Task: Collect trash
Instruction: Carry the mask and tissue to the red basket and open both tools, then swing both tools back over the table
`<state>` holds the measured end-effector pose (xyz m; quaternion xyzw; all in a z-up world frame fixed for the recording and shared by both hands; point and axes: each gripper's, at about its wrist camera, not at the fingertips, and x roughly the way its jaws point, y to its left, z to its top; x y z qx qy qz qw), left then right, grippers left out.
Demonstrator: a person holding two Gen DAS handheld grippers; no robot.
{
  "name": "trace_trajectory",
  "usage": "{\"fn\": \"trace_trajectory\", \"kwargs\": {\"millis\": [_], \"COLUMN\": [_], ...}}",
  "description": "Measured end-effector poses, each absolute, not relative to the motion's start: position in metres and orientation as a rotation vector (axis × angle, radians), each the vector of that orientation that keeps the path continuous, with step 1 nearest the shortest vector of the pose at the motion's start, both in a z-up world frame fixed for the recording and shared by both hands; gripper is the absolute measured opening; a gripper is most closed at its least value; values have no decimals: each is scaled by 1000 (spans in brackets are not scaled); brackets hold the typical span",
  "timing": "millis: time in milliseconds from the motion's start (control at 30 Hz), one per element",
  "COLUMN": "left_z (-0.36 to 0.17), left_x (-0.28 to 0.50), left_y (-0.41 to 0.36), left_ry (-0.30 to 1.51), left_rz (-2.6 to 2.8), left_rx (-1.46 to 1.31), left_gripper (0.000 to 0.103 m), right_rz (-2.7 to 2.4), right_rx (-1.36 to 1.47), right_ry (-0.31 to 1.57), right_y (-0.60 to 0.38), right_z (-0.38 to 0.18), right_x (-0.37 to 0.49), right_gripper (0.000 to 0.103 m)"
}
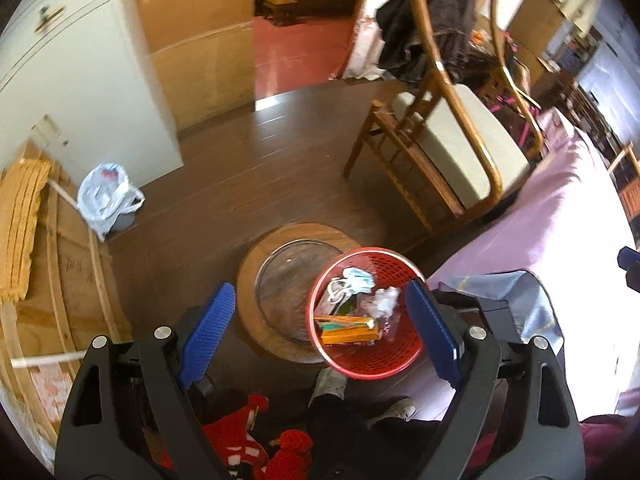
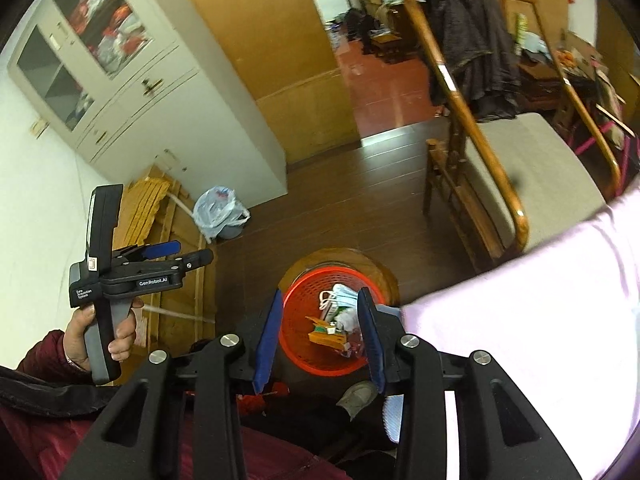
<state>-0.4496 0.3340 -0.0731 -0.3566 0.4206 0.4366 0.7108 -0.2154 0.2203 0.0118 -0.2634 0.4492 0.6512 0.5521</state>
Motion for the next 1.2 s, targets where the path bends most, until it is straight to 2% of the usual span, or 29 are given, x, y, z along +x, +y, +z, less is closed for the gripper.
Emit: {"fn": "trace_trajectory", "kwargs": {"millis": [133, 267, 633, 1200], "left_z": [-70, -66, -57, -52], "left_x": [-425, -402, -320, -164], "left_y": [335, 333, 316, 244], "left_ry": [948, 957, 994, 1044], "left_rz": [916, 871, 701, 334], "left_rx": [-751, -712, -574, -336], "left_gripper": [84, 84, 86, 86], "right_rz": [1492, 1436, 1269, 880], "right_rx": [-572, -510, -353, -51], "right_ry": [1070, 1074, 1065, 1050], "right_y": [207, 190, 128, -33], "right_z": [12, 13, 17, 11], "right_x": [-196, -176, -130, -61], "right_gripper": [39, 44, 46, 50]}}
